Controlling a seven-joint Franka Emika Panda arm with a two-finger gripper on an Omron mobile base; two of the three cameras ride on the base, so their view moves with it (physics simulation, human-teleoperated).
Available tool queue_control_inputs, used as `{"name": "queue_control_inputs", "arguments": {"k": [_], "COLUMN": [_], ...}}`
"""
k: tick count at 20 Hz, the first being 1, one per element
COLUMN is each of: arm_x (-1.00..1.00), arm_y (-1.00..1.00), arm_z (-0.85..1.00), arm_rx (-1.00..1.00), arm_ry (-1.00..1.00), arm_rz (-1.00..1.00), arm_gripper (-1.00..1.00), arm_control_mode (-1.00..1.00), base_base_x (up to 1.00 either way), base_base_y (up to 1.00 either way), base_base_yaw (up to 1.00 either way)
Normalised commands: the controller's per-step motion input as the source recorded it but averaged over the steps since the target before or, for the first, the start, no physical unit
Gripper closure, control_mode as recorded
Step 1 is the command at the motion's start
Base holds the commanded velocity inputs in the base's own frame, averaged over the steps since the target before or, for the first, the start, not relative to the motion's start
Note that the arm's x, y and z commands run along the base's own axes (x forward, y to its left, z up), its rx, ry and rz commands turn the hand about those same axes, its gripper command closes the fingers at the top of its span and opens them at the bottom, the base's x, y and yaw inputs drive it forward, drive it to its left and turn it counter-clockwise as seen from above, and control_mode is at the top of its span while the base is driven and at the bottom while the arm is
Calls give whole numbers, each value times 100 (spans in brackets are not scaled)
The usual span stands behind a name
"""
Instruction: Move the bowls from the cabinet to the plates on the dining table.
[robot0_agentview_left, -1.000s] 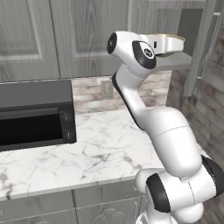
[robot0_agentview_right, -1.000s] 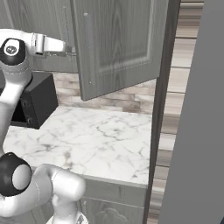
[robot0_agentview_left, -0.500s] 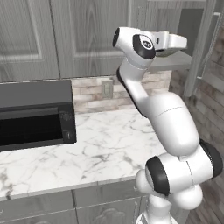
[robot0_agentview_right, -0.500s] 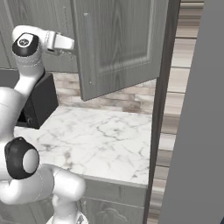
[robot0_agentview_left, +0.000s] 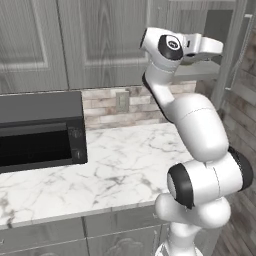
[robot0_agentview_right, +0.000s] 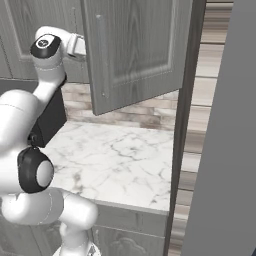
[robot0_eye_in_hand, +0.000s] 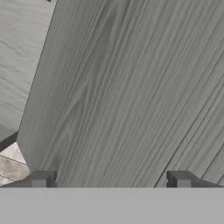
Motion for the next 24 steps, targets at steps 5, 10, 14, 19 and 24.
{"name": "queue_control_inputs", "arguments": {"k": [5, 10, 14, 19, 24], "arm_x": [-48, -54, -23, -5, 0], "arm_y": [-46, -44, -37, -43, -45], "arm_z": [0, 0, 0, -3, -5], "arm_rx": [0, 0, 0, 0, 0], "arm_ry": [0, 0, -1, 0, 0], "arm_rz": [-18, -16, -9, -2, 0], "arm_gripper": [-100, -100, -100, -100, -100], "arm_control_mode": [-100, -100, -100, -100, -100], "base_base_x": [0, 0, 0, 0, 0], "base_base_y": [0, 0, 0, 0, 0], "base_base_yaw": [0, 0, 0, 0, 0]}}
